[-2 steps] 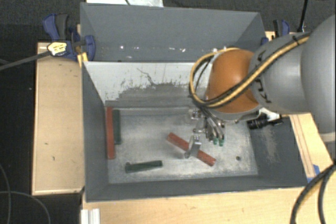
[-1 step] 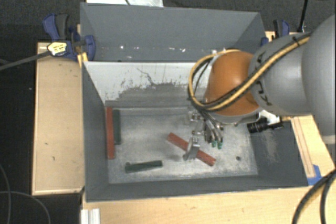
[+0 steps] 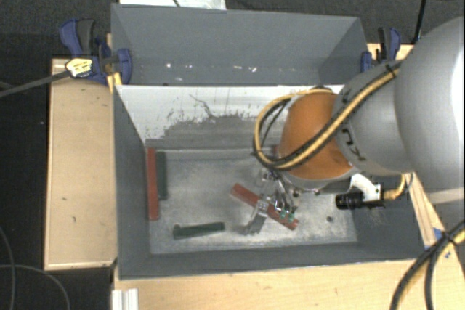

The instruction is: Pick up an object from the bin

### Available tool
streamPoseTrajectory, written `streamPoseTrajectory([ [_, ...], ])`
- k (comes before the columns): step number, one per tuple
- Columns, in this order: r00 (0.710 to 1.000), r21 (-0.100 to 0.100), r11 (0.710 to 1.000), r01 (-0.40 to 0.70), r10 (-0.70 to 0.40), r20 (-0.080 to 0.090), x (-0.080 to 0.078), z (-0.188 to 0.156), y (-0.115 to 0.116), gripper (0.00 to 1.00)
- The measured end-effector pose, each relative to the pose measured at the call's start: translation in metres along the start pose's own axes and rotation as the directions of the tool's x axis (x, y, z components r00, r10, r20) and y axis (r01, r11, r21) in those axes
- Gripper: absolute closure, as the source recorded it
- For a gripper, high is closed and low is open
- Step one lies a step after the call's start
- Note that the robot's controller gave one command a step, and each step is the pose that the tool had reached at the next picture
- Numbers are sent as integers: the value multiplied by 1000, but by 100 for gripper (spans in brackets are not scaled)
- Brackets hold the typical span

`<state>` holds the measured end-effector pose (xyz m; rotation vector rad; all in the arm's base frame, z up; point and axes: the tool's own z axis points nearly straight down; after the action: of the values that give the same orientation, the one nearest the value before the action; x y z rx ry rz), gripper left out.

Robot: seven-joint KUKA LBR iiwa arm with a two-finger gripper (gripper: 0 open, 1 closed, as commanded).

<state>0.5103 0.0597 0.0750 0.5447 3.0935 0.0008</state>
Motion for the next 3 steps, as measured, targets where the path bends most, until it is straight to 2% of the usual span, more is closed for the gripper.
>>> streamPoseTrajectory([
  [1, 997, -1, 997, 75, -75, 4, -5, 5, 0, 100],
  [3, 997, 0, 997, 78, -78, 1, -5, 2, 0, 100],
])
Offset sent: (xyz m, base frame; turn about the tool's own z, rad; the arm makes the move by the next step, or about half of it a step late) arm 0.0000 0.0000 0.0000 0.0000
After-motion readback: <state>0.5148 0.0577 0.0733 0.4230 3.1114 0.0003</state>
